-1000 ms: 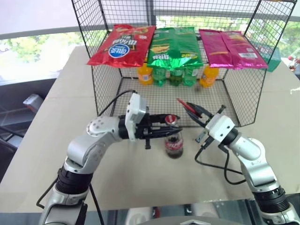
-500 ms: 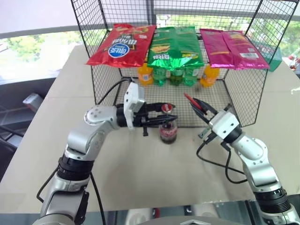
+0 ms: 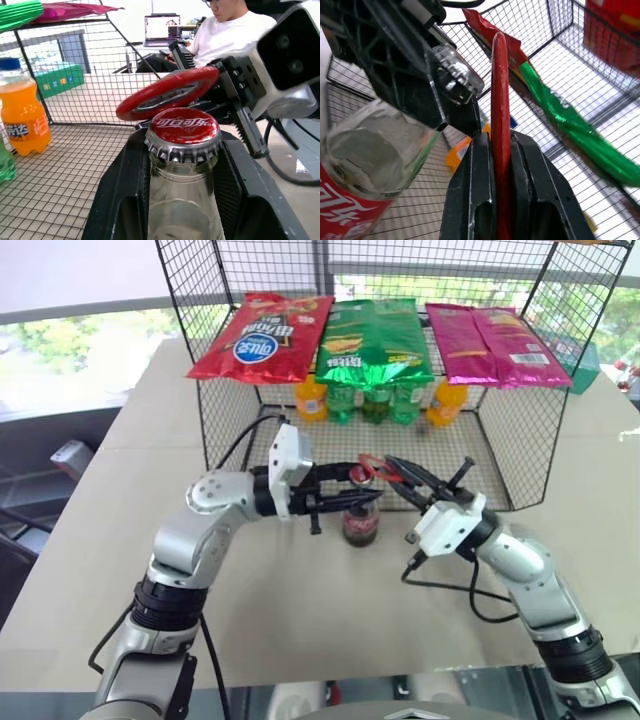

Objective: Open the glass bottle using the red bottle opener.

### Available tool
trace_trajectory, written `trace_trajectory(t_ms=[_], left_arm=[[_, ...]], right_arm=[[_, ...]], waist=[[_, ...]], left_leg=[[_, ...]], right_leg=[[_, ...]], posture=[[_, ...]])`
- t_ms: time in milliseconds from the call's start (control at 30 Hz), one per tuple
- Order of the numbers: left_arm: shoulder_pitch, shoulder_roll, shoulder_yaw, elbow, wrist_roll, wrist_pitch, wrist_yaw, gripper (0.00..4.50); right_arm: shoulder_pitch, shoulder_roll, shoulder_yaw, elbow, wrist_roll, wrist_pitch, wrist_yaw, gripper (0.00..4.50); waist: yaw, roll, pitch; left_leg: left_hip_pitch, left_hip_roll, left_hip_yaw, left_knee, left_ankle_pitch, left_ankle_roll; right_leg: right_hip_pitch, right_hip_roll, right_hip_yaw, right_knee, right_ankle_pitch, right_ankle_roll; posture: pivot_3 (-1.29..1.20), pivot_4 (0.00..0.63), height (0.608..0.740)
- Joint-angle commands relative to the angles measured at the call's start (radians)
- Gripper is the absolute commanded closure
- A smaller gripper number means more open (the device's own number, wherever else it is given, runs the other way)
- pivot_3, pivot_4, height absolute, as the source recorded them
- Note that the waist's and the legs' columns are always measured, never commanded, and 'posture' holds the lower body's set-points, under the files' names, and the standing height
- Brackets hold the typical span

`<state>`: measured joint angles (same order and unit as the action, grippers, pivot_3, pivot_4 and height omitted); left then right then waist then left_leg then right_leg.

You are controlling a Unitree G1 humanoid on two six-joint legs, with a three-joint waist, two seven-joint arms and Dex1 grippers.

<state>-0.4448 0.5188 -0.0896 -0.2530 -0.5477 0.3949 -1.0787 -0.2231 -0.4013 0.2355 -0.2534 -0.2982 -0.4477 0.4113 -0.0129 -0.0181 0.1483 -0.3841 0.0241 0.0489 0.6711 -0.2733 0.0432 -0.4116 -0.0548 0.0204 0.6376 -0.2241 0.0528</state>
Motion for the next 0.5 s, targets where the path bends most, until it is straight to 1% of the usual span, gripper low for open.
trace_trajectory(t_ms=[33,133,200,267,367,500], left_arm=[[-0.013,-0.013,-0.022,0.014,0.001,0.025,0.010,3.36],[-0.016,-0.016,-0.010,0.026,0.000,0.030,0.017,3.36],[-0.015,-0.017,-0.006,0.029,0.001,0.032,0.019,3.36],[-0.014,-0.018,-0.004,0.031,0.002,0.034,0.022,3.36],[-0.010,-0.019,-0.005,0.031,0.008,0.030,0.021,3.36],[0.005,-0.019,-0.005,0.028,-0.001,0.032,0.007,3.36]], right_arm=[[-0.022,-0.002,0.115,0.058,-0.097,-0.153,-0.003,4.50],[-0.016,-0.022,0.120,0.113,-0.167,-0.225,-0.038,4.50],[-0.014,-0.040,0.118,0.144,-0.259,-0.289,-0.098,4.50],[-0.015,-0.051,0.125,0.171,-0.318,-0.322,-0.138,4.50],[-0.027,-0.052,0.139,0.192,-0.366,-0.335,-0.171,4.50],[-0.036,-0.023,0.128,0.201,-0.362,-0.290,-0.193,4.50]], waist=[[-0.001,0.000,0.000],[-0.001,0.000,0.000],[-0.001,0.000,-0.001],[-0.002,0.000,-0.001],[-0.002,0.000,-0.002],[-0.002,0.000,-0.003]], left_leg=[[0.000,0.000,0.000,0.000,0.000,0.000],[0.001,0.000,0.000,0.000,0.000,0.000],[0.001,0.000,0.000,0.000,0.000,0.000],[0.003,0.000,0.001,0.000,0.000,0.000],[0.004,0.000,0.001,0.000,0.000,0.000],[0.005,0.000,0.001,0.000,0.000,0.000]], right_leg=[[0.000,0.000,0.000,0.000,0.000,0.000],[0.000,0.000,0.000,0.001,0.000,0.000],[0.001,0.000,0.001,0.001,0.000,0.000],[0.002,0.000,0.001,0.001,0.000,0.000],[0.003,0.000,0.002,0.002,0.000,0.000],[0.003,0.000,0.002,0.003,0.000,0.000]], posture=[[0.00,0.150,0.740],[0.00,0.150,0.740],[0.00,0.150,0.740],[0.00,0.150,0.740],[0.00,0.150,0.740],[0.00,0.150,0.740]])
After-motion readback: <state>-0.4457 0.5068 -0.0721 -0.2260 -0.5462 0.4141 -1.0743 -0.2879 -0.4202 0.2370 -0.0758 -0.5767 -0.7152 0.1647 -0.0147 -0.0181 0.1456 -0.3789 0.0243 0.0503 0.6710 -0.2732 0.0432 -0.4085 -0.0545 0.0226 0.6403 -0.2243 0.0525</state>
